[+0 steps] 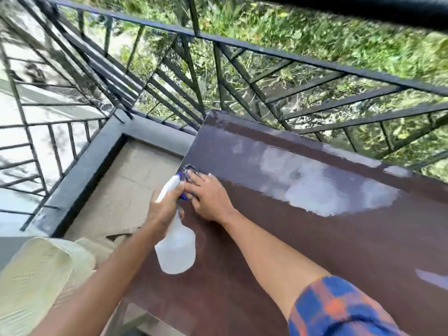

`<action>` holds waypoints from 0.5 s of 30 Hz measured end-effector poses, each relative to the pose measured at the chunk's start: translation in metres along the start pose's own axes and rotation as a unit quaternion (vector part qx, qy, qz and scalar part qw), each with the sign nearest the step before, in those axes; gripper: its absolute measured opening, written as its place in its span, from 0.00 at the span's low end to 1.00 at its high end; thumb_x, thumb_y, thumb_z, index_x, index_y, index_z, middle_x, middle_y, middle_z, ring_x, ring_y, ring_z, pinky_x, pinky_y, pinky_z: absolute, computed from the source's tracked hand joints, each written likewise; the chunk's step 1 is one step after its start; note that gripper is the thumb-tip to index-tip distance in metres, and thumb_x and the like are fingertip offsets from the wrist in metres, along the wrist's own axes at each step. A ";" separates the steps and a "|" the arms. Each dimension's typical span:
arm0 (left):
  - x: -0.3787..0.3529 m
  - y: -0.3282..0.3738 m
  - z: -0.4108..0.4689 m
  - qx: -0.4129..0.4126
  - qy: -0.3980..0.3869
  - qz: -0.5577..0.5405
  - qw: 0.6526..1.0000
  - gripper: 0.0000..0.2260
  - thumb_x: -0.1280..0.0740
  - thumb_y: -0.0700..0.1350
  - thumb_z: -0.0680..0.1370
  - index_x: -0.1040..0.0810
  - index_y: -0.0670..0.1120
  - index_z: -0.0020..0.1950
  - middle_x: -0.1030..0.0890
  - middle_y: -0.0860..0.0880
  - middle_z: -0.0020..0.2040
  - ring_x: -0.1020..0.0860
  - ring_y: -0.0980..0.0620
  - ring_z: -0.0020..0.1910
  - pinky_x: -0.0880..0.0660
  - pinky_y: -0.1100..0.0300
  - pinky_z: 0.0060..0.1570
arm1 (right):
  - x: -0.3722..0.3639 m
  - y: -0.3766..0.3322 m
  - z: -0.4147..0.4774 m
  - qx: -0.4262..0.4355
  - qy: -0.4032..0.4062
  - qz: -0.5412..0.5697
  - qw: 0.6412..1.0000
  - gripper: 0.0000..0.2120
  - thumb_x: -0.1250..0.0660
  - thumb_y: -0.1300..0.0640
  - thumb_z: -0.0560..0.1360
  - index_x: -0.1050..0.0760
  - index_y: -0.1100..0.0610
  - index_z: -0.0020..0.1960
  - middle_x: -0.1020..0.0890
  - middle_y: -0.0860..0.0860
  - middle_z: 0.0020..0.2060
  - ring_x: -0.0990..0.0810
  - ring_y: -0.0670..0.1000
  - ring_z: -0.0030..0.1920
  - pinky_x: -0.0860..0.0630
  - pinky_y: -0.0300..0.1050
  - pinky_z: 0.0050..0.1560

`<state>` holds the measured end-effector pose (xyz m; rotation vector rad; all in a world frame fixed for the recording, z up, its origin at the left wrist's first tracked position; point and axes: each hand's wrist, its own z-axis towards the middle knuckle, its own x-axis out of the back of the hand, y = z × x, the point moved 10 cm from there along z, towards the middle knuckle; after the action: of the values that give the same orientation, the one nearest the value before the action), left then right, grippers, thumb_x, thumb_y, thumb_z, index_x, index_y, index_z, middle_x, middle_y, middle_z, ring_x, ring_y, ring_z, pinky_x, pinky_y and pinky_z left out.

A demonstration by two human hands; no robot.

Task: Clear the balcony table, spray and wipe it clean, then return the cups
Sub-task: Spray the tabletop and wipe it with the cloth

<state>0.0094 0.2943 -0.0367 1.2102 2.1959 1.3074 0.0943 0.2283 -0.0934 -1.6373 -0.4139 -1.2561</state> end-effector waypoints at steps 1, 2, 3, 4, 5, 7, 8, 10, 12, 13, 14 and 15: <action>-0.005 -0.004 -0.004 0.006 -0.003 0.006 1.000 0.15 0.30 0.58 0.70 0.17 0.48 0.46 0.20 0.40 0.43 0.30 0.44 0.27 0.31 0.57 0.27 | 0.004 0.003 -0.015 -0.009 0.012 0.009 1.000 0.24 0.36 0.53 0.75 0.27 0.45 0.71 0.31 0.51 0.76 0.29 0.55 0.71 0.36 0.56 0.72; -0.013 -0.008 -0.008 0.011 -0.008 0.010 1.000 0.17 0.30 0.59 0.69 0.17 0.47 0.47 0.19 0.40 0.42 0.31 0.45 0.25 0.31 0.57 0.28 | 0.008 0.010 -0.029 -0.022 0.023 0.013 0.999 0.24 0.36 0.52 0.76 0.28 0.44 0.72 0.31 0.51 0.76 0.30 0.55 0.72 0.36 0.56 0.72; -0.025 -0.009 -0.014 0.012 -0.018 0.016 1.000 0.18 0.29 0.59 0.69 0.17 0.45 0.47 0.19 0.39 0.42 0.31 0.46 0.23 0.31 0.57 0.28 | 0.014 0.020 -0.048 -0.039 0.037 0.009 0.999 0.24 0.36 0.51 0.76 0.29 0.44 0.72 0.32 0.51 0.76 0.31 0.54 0.72 0.36 0.56 0.73; -0.040 -0.009 -0.019 0.006 -0.032 0.027 0.999 0.17 0.30 0.57 0.71 0.17 0.43 0.47 0.19 0.38 0.42 0.31 0.46 0.23 0.31 0.57 0.28 | 0.021 0.031 -0.068 -0.060 0.048 0.007 0.997 0.24 0.36 0.50 0.76 0.29 0.44 0.72 0.32 0.50 0.76 0.31 0.54 0.72 0.36 0.55 0.73; -0.056 -0.008 -0.025 -0.003 -0.049 0.045 0.998 0.15 0.30 0.54 0.75 0.18 0.41 0.47 0.18 0.37 0.43 0.31 0.46 0.22 0.31 0.58 0.27 | 0.030 0.045 -0.089 -0.087 0.062 0.007 0.994 0.24 0.36 0.50 0.76 0.28 0.44 0.72 0.32 0.50 0.76 0.31 0.54 0.72 0.36 0.55 0.73; -0.087 -0.011 -0.032 -0.011 -0.071 0.072 0.995 0.12 0.32 0.48 0.82 0.18 0.39 0.49 0.17 0.36 0.43 0.30 0.45 0.22 0.30 0.59 0.25 | 0.049 0.075 -0.134 -0.146 0.101 -0.002 0.984 0.24 0.36 0.49 0.76 0.27 0.47 0.72 0.31 0.51 0.76 0.29 0.56 0.71 0.36 0.55 0.74; -0.104 -0.014 -0.036 -0.012 -0.084 0.078 0.993 0.12 0.33 0.47 0.83 0.17 0.39 0.50 0.17 0.37 0.43 0.29 0.45 0.22 0.30 0.59 0.24 | 0.060 0.091 -0.159 -0.179 0.118 -0.016 0.977 0.24 0.37 0.49 0.77 0.27 0.47 0.72 0.31 0.52 0.76 0.29 0.56 0.70 0.37 0.54 0.74; -0.138 -0.017 -0.048 -0.010 -0.114 0.083 0.990 0.12 0.33 0.47 0.83 0.17 0.39 0.50 0.17 0.40 0.42 0.29 0.46 0.22 0.30 0.60 0.23 | 0.079 0.125 -0.211 -0.249 0.136 -0.039 0.958 0.23 0.37 0.48 0.78 0.28 0.47 0.73 0.31 0.52 0.76 0.29 0.56 0.70 0.37 0.54 0.75; -0.170 -0.019 -0.063 -0.004 -0.141 0.081 0.987 0.12 0.33 0.46 0.83 0.18 0.38 0.50 0.17 0.42 0.41 0.30 0.48 0.21 0.31 0.60 0.22 | 0.099 0.157 -0.267 -0.314 0.147 -0.061 0.936 0.24 0.36 0.47 0.78 0.29 0.46 0.74 0.32 0.51 0.76 0.29 0.55 0.71 0.36 0.55 0.74; -0.188 -0.020 -0.072 -0.002 -0.157 0.085 0.984 0.12 0.33 0.47 0.83 0.18 0.38 0.50 0.17 0.43 0.41 0.30 0.48 0.21 0.31 0.60 0.23 | 0.111 0.173 -0.300 -0.348 0.153 -0.071 0.922 0.24 0.36 0.47 0.79 0.30 0.45 0.74 0.32 0.51 0.76 0.29 0.55 0.71 0.36 0.55 0.74; -0.205 -0.021 -0.082 -0.003 -0.171 0.089 0.981 0.13 0.32 0.48 0.82 0.18 0.38 0.50 0.17 0.43 0.41 0.30 0.47 0.22 0.31 0.60 0.24 | 0.121 0.190 -0.333 -0.385 0.159 -0.073 0.906 0.24 0.36 0.47 0.79 0.31 0.45 0.75 0.32 0.51 0.77 0.29 0.56 0.71 0.36 0.55 0.74; -0.222 -0.023 -0.091 -0.004 -0.188 0.092 0.978 0.15 0.31 0.50 0.80 0.19 0.37 0.49 0.17 0.43 0.41 0.29 0.45 0.24 0.31 0.59 0.25 | 0.132 0.208 -0.367 -0.421 0.166 -0.074 0.889 0.24 0.36 0.48 0.79 0.31 0.44 0.75 0.33 0.52 0.77 0.29 0.56 0.71 0.36 0.56 0.74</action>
<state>0.0729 0.0618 -0.0395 1.5441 1.8439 1.0441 0.1074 -0.2134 -0.0915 -2.0459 0.2831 -1.9622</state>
